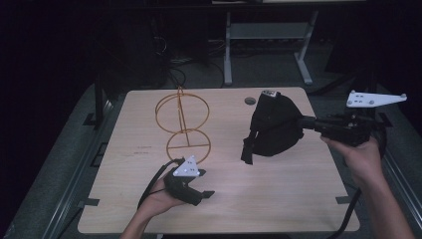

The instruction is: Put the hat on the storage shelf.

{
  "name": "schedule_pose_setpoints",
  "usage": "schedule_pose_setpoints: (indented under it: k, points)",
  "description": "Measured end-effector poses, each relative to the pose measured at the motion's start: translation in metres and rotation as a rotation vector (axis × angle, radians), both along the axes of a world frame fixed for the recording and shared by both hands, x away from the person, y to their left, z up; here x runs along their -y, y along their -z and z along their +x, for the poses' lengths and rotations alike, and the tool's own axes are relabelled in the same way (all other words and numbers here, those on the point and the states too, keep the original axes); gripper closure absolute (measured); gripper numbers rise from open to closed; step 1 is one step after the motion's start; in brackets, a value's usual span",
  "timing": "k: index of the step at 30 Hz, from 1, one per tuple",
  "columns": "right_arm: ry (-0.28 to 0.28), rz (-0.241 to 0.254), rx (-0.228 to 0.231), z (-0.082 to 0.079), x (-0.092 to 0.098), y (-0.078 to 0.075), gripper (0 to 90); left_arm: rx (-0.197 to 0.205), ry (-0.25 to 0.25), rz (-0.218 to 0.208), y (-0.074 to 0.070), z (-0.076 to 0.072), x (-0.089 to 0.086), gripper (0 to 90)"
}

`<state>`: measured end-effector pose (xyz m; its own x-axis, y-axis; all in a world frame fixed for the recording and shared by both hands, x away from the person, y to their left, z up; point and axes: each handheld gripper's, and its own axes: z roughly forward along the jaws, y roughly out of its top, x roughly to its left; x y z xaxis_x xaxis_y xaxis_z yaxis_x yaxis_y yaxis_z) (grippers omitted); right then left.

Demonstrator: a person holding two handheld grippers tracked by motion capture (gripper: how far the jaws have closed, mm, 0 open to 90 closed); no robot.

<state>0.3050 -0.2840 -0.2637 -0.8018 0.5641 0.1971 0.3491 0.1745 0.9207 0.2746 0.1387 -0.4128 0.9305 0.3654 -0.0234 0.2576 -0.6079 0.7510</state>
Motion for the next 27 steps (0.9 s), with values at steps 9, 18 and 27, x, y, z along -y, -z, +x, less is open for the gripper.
schedule_pose_setpoints:
  k: [9, 18, 27]
  points:
    - [-0.019, -0.002, 0.002, 0.008, -0.01, -0.009, 88.1, 0.004, -0.006, -0.003, 0.0, 0.0, -0.002, 27.2]
    - [-0.047, -0.009, 0.015, 0.017, -0.025, -0.025, 88.1, 0.002, -0.011, -0.004, 0.001, 0.001, -0.003, 27.2]
    - [-0.069, -0.017, 0.018, 0.026, -0.04, -0.034, 88.1, 0.006, -0.015, 0.002, 0.001, 0.002, -0.005, 27.0]
